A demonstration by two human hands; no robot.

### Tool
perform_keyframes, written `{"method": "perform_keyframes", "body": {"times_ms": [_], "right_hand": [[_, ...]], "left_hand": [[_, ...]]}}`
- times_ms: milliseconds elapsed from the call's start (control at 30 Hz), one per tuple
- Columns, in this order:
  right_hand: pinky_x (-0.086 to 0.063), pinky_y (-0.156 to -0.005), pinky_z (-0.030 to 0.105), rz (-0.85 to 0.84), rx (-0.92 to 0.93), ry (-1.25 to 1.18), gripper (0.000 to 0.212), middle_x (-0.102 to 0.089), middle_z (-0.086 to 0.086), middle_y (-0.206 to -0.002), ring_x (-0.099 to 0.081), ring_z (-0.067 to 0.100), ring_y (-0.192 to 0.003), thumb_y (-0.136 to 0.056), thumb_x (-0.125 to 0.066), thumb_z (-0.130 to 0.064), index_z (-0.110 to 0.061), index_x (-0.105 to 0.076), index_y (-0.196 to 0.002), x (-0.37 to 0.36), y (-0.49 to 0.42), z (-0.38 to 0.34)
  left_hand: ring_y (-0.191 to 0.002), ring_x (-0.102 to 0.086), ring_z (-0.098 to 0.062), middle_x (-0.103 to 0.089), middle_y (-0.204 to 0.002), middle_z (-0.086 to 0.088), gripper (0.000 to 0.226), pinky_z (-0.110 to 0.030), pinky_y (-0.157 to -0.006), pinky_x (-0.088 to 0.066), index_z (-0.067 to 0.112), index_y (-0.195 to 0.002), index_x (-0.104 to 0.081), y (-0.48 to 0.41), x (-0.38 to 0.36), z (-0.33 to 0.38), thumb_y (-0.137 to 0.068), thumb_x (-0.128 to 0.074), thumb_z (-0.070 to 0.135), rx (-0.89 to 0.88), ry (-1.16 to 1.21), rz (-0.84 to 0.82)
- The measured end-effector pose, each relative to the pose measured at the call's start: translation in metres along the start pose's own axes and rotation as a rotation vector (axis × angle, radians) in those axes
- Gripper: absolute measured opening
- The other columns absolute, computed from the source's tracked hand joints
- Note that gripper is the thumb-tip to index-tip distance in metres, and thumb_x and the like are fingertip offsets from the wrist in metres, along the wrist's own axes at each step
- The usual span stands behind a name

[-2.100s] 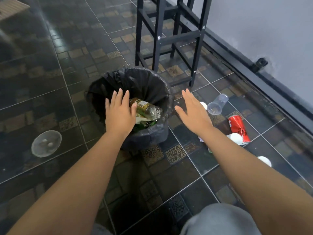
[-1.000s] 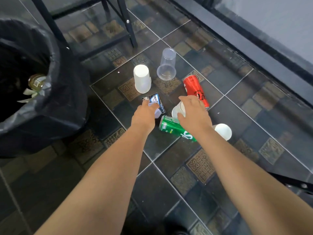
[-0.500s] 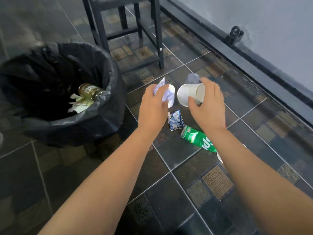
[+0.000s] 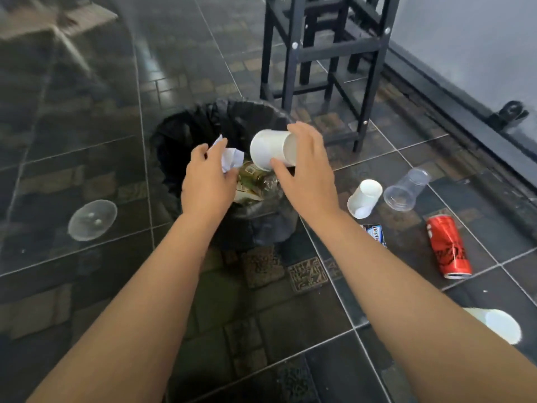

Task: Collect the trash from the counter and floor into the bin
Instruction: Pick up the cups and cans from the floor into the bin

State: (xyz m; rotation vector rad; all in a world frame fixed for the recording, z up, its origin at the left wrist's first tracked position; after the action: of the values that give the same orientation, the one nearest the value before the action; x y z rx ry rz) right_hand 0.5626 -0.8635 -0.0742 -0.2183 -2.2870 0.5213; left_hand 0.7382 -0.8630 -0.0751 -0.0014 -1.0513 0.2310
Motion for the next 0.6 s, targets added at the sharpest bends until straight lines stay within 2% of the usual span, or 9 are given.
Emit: {"method": "perform_keyframes", "body": {"times_ms": [100,167,233,433,600], "right_hand": [[-0.036,-0.109,0.042,-0.108,0.020,0.092,0.053,-0.041,0.003,-0.148,-0.041,0.022,-0.133,-0.091,-0.061,-0.031,-0.015,-0.043,-0.139,-0.013,-0.003,0.003],[-0.026,-0.116,0.041,-0.158,0.027,0.138,0.056,-0.037,0.002,-0.153,-0.034,0.020,-0.140,-0.094,-0.055,-0.039,-0.018,-0.039,-0.144,-0.016,-0.006,0.004],[-0.022,-0.117,0.040,-0.182,0.037,0.158,0.056,-0.033,0.000,-0.156,-0.029,0.018,-0.143,-0.097,-0.049,-0.042,-0.020,-0.036,-0.147,-0.015,-0.004,0.005],[-0.023,-0.116,0.037,-0.137,0.017,0.113,0.048,-0.037,-0.001,-0.154,-0.032,0.017,-0.142,-0.100,-0.044,-0.036,-0.019,-0.041,-0.145,0.006,0.014,0.020],[-0.032,-0.112,0.036,-0.037,-0.067,0.129,0.045,-0.046,0.002,-0.147,-0.041,0.019,-0.136,-0.099,-0.046,-0.032,-0.015,-0.046,-0.140,0.040,0.046,0.064]], "left_hand": [[-0.141,-0.036,-0.031,-0.032,-0.159,-0.011,0.058,-0.047,-0.109,-0.036,0.026,-0.152,-0.037,0.001,0.000,-0.009,-0.099,-0.054,0.041,0.029,-0.093,-0.050],[-0.143,-0.035,-0.029,-0.037,-0.156,-0.013,0.053,-0.047,-0.116,-0.029,0.019,-0.152,-0.039,0.001,0.000,-0.005,-0.103,-0.045,0.039,-0.028,-0.104,-0.001],[-0.145,-0.034,-0.026,-0.041,-0.155,-0.012,0.051,-0.046,-0.120,-0.021,0.015,-0.151,-0.041,0.002,-0.002,-0.002,-0.105,-0.038,0.037,-0.051,-0.114,0.023],[-0.143,-0.038,-0.030,-0.048,-0.150,-0.014,0.051,-0.048,-0.119,-0.021,0.009,-0.147,-0.046,0.022,-0.013,0.014,-0.106,-0.032,0.035,-0.142,-0.157,0.112],[-0.145,-0.035,-0.030,-0.043,-0.153,-0.016,0.054,-0.047,-0.119,-0.024,0.005,-0.147,-0.044,0.065,-0.049,0.065,-0.104,-0.033,0.036,-0.429,-0.116,0.168]]}}
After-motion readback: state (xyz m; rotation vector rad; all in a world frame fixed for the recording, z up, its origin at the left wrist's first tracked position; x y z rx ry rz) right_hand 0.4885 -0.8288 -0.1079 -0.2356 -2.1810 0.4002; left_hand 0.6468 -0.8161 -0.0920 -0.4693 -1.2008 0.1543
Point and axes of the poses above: each hand's wrist, its own y-axis away from the middle knuckle, its own x-axis out of the back of the hand, z = x × y, the point moved 1 cm from there along -y, towards the middle knuckle
